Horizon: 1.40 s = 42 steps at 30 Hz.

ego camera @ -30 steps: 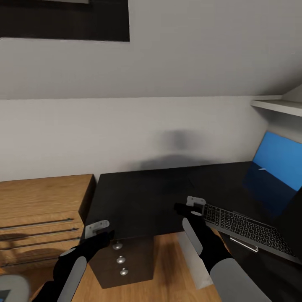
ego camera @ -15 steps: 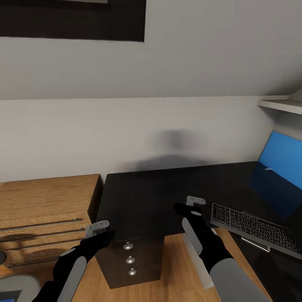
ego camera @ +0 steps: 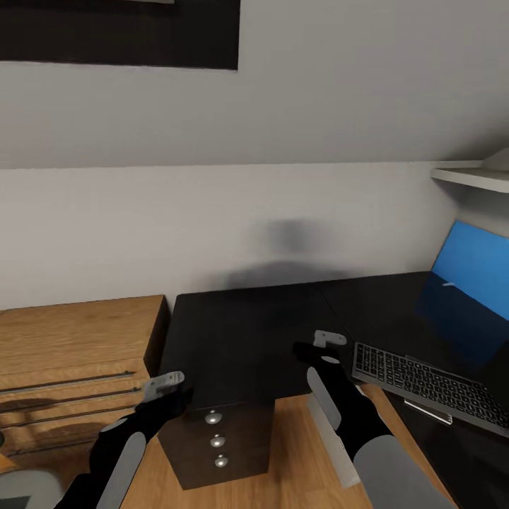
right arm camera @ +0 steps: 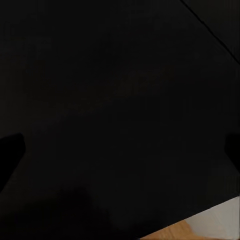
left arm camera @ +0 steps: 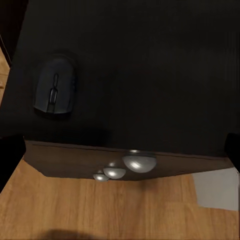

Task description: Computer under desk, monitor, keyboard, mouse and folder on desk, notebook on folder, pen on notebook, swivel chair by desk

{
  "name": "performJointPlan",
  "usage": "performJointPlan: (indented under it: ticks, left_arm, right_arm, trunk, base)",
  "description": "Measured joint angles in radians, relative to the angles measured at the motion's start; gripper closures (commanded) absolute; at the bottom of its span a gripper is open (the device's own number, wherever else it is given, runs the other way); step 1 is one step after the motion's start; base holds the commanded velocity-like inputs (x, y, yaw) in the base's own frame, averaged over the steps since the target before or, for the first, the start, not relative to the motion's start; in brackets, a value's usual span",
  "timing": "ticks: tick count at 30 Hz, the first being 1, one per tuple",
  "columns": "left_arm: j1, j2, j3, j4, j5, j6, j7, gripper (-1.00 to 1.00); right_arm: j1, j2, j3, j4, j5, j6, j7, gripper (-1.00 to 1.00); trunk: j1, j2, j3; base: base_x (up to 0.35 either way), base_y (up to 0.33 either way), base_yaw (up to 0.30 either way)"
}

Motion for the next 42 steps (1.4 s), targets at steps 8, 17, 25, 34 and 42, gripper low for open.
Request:
performJointPlan:
  ticks: [8,17,25,34,42]
  left_arm:
    - [0.0,0.0,0.0,0.0,0.0,0.0,0.0,-1.0]
    - [0.0,0.0,0.0,0.0,0.001,0.001,-0.002,-1.0]
    - [0.0,0.0,0.0,0.0,0.001,0.002,-0.002,-1.0]
    - [0.0,0.0,0.0,0.0,0.001,0.002,-0.002,-1.0]
    - [0.0,-0.001,0.0,0.0,0.001,0.002,-0.002,-1.0]
  right_arm:
    - [0.0,0.0,0.0,0.0,0.0,0.0,0.0,-1.0]
    - [0.0,0.0,0.0,0.0,0.002,-0.002,0.001,-1.0]
    - [0.0,0.0,-0.001,0.0,0.001,-0.001,0.001,-1.0]
    - [0.0,0.0,-0.001,0.0,0.001,-0.001,0.001,-1.0]
    - [0.0,0.0,-0.001,0.0,0.001,-0.001,0.001,-1.0]
  trunk:
    - [0.0,0.0,0.0]
    - [0.0,0.0,0.0]
    - [0.0,0.0,0.001]
    - [0.0,0.0,0.001]
    - [0.0,0.0,0.001]
  base:
    - [0.272,-0.005,-0.059]
    - [0.224,-0.066,-0.048]
    - [0.016,-0.004,-0.246]
    - [0.001,0.0,-0.285]
    - [0.0,0.0,-0.28]
